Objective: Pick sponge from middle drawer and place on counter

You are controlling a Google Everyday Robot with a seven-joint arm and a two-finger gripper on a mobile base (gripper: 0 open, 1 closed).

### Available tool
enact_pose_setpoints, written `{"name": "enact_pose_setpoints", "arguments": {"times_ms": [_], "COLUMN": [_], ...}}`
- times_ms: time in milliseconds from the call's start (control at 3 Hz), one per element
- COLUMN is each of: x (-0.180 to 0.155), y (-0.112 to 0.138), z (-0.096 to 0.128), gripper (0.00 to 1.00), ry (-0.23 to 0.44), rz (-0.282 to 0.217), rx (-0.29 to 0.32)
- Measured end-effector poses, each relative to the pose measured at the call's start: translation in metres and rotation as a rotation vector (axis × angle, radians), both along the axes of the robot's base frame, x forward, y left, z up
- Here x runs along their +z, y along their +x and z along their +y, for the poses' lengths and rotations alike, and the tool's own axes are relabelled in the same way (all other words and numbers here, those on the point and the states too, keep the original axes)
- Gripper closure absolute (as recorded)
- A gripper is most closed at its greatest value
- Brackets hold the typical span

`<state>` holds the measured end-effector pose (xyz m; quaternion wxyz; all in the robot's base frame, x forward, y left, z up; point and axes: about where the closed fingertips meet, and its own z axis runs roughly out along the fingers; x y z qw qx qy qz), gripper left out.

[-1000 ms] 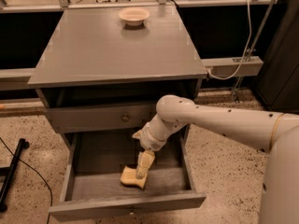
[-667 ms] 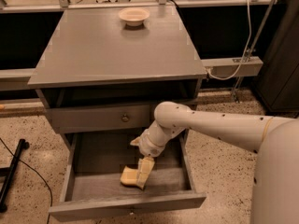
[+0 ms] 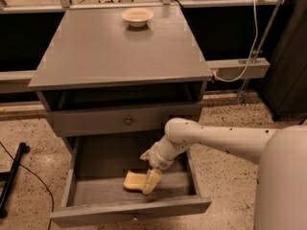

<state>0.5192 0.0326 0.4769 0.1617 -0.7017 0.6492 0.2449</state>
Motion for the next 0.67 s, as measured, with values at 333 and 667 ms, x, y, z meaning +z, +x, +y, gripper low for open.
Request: {"name": "enact_pose_setpoints", "arguments": {"times_ms": [333,667], "x": [-0.027,-0.052], "y": [0.01,0.022], "z": [-0.001,0.001], "gripper": [0.34,0.25], "ry": [-0.021,-0.037], "rz": [-0.013,-0.011], "rx": [-0.059,-0.086]}}
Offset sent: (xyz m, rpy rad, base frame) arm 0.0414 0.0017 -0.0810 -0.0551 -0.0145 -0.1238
